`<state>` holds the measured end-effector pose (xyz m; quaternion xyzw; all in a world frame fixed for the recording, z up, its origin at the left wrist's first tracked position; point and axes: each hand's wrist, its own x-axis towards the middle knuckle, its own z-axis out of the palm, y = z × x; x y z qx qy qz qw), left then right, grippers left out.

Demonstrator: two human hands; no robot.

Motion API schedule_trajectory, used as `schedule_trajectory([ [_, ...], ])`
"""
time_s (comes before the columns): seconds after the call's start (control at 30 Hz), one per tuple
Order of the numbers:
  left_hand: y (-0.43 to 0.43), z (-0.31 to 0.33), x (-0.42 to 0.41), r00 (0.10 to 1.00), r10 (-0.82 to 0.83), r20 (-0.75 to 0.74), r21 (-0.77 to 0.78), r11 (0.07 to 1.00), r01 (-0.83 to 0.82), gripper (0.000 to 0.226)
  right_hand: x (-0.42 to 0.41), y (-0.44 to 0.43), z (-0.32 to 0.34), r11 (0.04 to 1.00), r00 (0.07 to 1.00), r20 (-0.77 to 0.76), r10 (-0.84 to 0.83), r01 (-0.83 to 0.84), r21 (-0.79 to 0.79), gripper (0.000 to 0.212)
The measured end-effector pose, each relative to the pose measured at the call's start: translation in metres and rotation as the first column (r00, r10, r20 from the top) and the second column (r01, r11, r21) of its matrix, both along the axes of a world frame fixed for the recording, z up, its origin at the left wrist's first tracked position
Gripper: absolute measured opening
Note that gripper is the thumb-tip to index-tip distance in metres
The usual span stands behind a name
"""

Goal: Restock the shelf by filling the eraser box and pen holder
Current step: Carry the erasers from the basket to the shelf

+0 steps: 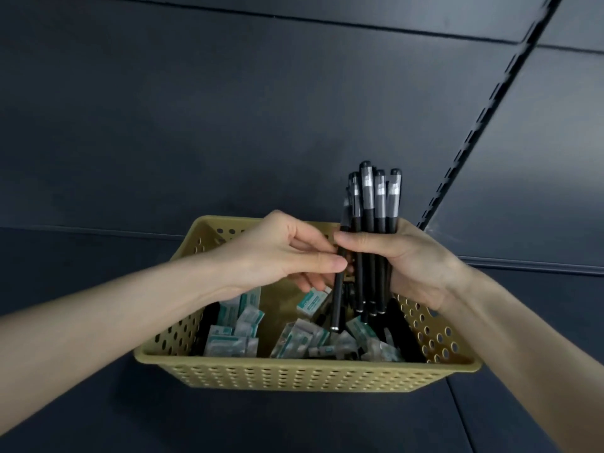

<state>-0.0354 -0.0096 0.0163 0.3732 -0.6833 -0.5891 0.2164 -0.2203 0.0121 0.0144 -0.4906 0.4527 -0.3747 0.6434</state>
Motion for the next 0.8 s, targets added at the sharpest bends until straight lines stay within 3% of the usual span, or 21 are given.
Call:
schedule_trajectory([
  [0.13,-0.002,0.001,0.003,0.991,-0.002,0.133,-0.087,0.996,0.014,0.015,-0.004,0.008,0.008,0.996,0.994,0.068,-0.088,0.088,0.004,0.022],
  [0.27,0.000,-0.004,-0.009,0.963,-0.034,0.269,-0.051,0.997,0.050,0.013,-0.022,0.021,0.020,0.981,0.982,0.048,-0.184,0.186,-0.045,0.012],
  [0.4,0.005,-0.010,-0.030,0.919,-0.049,0.391,-0.044,0.996,0.072,0.023,-0.049,0.030,0.033,0.970,0.978,0.018,-0.209,0.209,-0.120,0.011],
  [0.53,0.010,-0.017,-0.052,0.808,-0.047,0.587,-0.053,0.994,0.096,0.044,-0.070,0.035,0.033,0.973,0.983,0.025,-0.181,0.183,-0.143,0.014],
  [0.67,0.016,-0.025,-0.071,0.762,0.001,0.648,-0.018,1.000,0.014,0.055,-0.088,0.039,0.035,0.974,0.982,0.082,-0.170,0.180,-0.138,0.016],
  [0.8,0.014,-0.037,-0.079,0.754,0.087,0.652,0.024,0.991,-0.135,0.059,-0.101,0.042,0.026,0.966,0.976,-0.101,-0.191,0.169,-0.195,0.019],
])
